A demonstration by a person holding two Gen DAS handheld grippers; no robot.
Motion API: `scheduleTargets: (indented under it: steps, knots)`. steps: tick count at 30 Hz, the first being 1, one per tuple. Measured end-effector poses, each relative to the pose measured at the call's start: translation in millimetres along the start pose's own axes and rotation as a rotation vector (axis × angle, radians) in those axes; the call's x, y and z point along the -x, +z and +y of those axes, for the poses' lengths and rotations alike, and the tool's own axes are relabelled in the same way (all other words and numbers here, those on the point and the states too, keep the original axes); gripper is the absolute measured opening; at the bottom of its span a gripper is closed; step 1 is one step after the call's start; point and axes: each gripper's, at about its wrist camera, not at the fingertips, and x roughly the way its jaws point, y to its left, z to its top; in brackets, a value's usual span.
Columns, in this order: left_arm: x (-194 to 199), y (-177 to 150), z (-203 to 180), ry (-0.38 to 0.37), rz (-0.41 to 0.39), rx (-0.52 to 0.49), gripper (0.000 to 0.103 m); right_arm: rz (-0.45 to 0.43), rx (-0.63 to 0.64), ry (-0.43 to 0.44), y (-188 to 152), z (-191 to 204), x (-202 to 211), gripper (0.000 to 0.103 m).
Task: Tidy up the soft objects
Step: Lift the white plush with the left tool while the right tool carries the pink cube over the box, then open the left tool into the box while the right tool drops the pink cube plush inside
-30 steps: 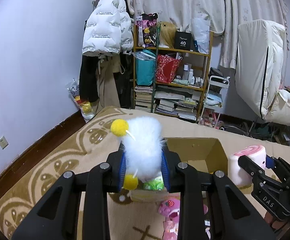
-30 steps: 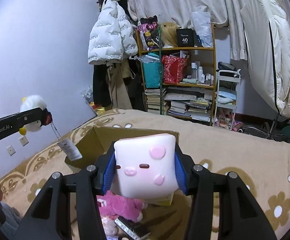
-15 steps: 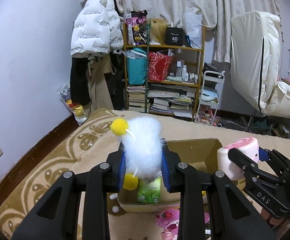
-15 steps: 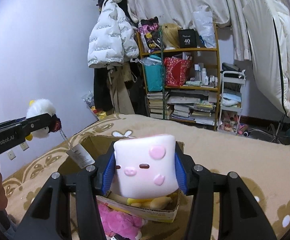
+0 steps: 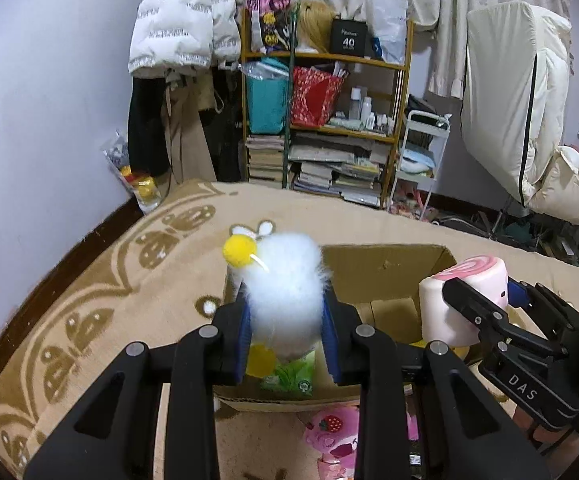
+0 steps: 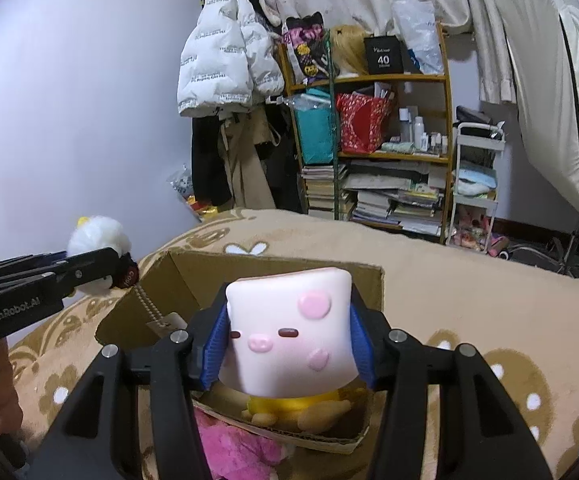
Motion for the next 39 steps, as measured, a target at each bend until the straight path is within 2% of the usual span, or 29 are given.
scheduleTargets:
  steps: [8, 19, 26, 28, 29, 30, 31, 33, 35, 39]
  knots:
    - [-19, -11, 1, 0.000, 0.073, 0.007, 0.029, 0.034, -0.010, 0.025, -11, -4, -11, 0.057]
    - [-26, -18, -5, 0.025, 0.103, -0.037, 0.029, 0.044, -0.030, 0.045, -16, -10, -14, 0.062]
    - [-25, -18, -6, 0.002, 0.111, -0.029, 0.030, 0.044, -0.047, 0.054, -18, -13, -14, 0.065]
    - [-24, -18, -7, -0.007, 0.110, -0.036, 0.032, 0.043, -0.056, 0.058, -18, -14, -14, 0.066]
    - [-23, -18, -7, -0.008, 0.108, -0.041, 0.040, 0.044, -0.061, 0.059, -17, -14, -13, 0.067]
    - [-21, -18, -8, -0.004, 0.106, -0.041, 0.055, 0.045, -0.063, 0.061, -17, -14, -13, 0.068]
    - [-19, -18, -7, 0.004, 0.099, -0.038, 0.059, 0.046, -0.064, 0.065, -17, -14, -13, 0.070]
    - [-15, -17, -7, 0.011, 0.084, -0.033, 0.060, 0.033, -0.069, 0.071, -16, -14, -9, 0.075]
    - [-14, -16, -7, 0.017, 0.097, -0.026, 0.060, 0.011, -0.067, 0.058, -14, -14, -4, 0.088]
    - [-12, -15, -4, 0.042, 0.150, 0.002, 0.060, -0.004, -0.062, 0.049, -7, -12, 5, 0.094]
